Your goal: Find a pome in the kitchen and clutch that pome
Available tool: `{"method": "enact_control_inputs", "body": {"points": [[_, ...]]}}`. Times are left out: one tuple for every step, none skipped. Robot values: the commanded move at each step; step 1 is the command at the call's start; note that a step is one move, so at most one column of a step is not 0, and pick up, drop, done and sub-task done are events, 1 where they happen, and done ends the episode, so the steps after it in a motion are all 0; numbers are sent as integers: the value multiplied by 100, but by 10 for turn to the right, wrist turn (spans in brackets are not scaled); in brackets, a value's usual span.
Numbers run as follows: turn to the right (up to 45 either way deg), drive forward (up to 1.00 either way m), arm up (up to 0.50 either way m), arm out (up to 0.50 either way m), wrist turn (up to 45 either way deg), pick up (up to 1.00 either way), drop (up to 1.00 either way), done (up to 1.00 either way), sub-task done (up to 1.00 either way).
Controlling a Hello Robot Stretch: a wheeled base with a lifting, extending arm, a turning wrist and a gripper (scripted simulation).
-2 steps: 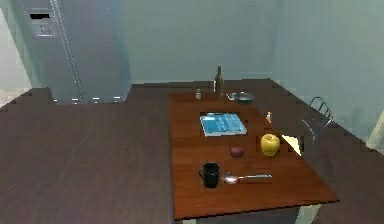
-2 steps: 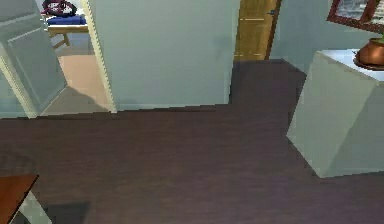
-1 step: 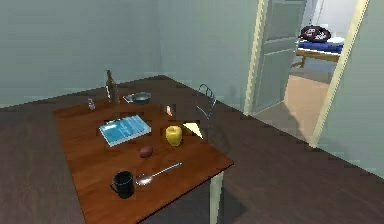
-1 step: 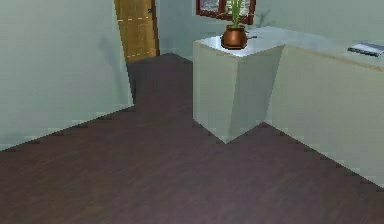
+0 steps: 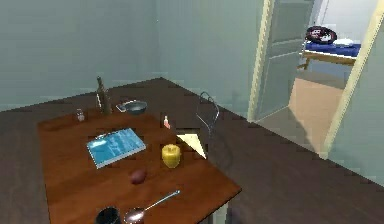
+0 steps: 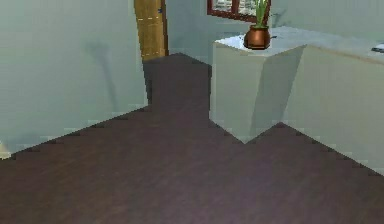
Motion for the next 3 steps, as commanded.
{"method": "enact_control_inputs", "body": {"points": [[450, 0, 0, 0, 0, 0, 0, 0, 0], [450, 0, 0, 0, 0, 0, 0, 0, 0], [450, 0, 0, 0, 0, 0, 0, 0, 0]]}}
